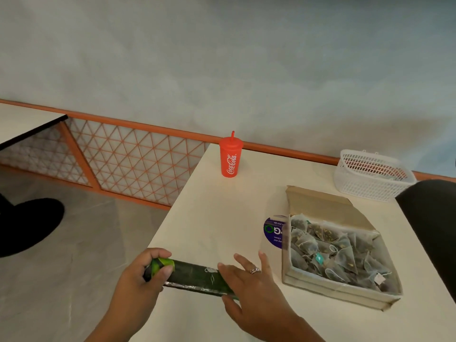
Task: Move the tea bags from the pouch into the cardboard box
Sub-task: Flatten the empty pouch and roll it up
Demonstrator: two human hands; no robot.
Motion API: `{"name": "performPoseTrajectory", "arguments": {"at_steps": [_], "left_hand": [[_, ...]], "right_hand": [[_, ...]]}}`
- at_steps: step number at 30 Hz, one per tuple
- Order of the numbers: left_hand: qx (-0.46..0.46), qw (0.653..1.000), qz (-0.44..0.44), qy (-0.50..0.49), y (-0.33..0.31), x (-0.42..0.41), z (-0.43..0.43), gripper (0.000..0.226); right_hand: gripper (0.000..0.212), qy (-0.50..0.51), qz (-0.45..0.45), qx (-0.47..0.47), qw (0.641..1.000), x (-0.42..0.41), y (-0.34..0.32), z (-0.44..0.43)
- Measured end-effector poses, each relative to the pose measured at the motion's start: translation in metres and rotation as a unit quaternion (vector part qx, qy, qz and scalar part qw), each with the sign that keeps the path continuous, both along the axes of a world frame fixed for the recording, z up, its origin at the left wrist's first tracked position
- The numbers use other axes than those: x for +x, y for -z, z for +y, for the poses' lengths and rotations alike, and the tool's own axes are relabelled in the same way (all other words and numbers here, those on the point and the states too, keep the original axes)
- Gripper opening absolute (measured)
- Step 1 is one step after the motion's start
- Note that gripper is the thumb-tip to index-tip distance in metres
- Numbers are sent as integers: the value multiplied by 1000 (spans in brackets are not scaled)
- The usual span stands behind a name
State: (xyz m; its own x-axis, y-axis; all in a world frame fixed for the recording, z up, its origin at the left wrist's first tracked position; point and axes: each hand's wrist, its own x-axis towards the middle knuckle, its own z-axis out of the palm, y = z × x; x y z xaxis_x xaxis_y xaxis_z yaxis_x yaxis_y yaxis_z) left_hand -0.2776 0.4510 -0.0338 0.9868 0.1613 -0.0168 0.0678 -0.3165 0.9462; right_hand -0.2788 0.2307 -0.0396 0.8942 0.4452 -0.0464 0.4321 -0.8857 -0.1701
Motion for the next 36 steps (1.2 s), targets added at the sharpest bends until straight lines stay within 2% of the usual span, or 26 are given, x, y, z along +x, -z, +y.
{"name": "performPoseTrajectory", "arguments": {"at_steps": [4, 9, 14, 18, 25, 31, 34, 36], "left_hand": [[-2, 1000, 4, 27, 1, 13, 42, 27], [-13, 999, 1, 44, -2, 29, 123, 18], [17, 998, -1, 56, 10, 41, 206, 34], [54, 997, -1, 63, 19, 48, 253, 47], [138, 990, 11, 29, 64, 70, 279, 31], [217, 972, 81, 28, 110, 98, 280, 29], [250, 959, 131, 34, 143, 119, 281, 31], [262, 949, 171, 36, 173, 133, 281, 32]], "right_hand": [[47, 13, -20, -14, 1000, 4, 4, 39], [43, 75, -33, -3, 997, 7, 20, 114], [41, 176, -38, 54, 982, 11, 42, 184], [51, 241, 58, 102, 963, 10, 70, 225], [53, 251, 169, 64, 951, 30, 125, 256], [54, 238, 144, 36, 960, 76, 144, 259], [75, 231, 123, 29, 965, 104, 149, 258], [77, 235, 108, 29, 966, 128, 154, 255]]}}
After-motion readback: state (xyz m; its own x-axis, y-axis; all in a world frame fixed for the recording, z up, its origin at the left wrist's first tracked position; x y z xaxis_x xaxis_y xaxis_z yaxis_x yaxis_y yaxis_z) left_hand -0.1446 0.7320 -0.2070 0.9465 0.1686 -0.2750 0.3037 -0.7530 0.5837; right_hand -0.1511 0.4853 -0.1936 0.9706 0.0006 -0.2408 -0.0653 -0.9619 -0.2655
